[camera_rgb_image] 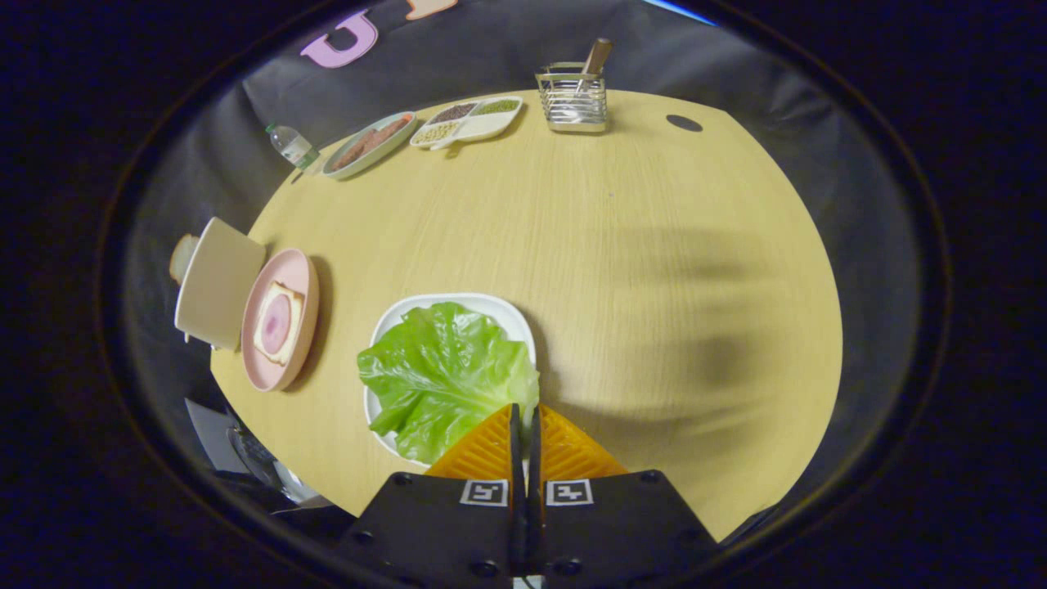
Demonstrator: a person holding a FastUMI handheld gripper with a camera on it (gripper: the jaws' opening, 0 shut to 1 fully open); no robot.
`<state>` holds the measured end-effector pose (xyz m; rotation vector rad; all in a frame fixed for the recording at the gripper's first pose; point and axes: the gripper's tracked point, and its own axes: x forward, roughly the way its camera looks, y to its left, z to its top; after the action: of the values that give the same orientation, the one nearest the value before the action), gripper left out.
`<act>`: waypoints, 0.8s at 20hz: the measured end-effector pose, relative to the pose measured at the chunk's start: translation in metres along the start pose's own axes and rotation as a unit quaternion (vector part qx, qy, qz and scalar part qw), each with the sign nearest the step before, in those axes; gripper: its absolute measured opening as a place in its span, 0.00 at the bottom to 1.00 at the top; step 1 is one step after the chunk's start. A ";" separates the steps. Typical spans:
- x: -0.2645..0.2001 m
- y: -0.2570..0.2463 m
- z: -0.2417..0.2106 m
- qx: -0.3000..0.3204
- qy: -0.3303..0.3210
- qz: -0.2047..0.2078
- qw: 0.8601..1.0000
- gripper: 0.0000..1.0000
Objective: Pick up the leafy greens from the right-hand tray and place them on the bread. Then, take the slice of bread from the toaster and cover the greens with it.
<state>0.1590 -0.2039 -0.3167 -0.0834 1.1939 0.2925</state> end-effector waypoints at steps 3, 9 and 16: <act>-0.014 0.010 0.007 0.024 -0.012 0.014 1.000 0.03; -0.007 -0.005 -0.004 0.002 0.006 -0.032 0.999 0.03; 0.000 -0.018 -0.011 -0.114 0.015 -0.117 0.986 0.03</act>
<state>0.1542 -0.2237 -0.3226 -0.4261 1.1643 0.2213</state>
